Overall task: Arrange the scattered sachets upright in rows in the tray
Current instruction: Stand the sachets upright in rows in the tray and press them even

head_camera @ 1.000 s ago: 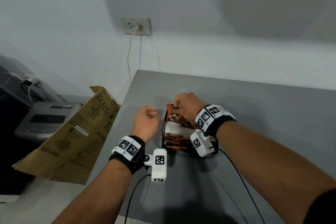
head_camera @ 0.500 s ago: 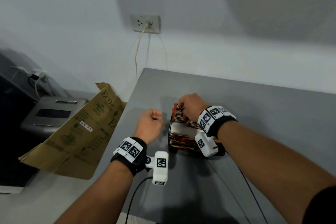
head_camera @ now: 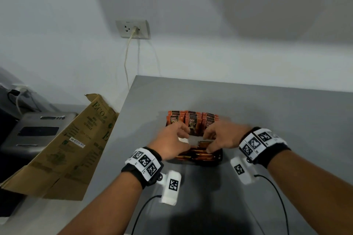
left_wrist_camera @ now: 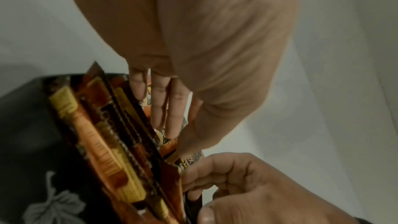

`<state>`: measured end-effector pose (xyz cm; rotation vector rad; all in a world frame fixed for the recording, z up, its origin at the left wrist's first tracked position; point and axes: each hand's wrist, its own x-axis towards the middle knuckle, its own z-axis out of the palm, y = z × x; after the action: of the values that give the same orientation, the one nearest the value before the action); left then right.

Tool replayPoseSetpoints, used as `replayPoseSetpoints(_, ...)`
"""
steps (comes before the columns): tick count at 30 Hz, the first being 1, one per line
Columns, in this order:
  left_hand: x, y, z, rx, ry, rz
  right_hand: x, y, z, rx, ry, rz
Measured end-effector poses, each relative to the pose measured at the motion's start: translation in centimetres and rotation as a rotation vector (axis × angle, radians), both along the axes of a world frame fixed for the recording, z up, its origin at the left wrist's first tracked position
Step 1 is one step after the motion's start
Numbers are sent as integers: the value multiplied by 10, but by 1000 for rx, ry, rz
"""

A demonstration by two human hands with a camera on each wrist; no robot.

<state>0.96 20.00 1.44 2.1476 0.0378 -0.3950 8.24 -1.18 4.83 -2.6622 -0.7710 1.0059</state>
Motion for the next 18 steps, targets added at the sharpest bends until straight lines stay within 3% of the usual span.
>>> replayPoseSetpoints(6,5,-11,-4,171,-26,-112,-9,-6,-14,35,-46,-5)
replayPoseSetpoints(18,3,-12,-11,190,-48,-100,-25,-9,-28,74,-264,-12)
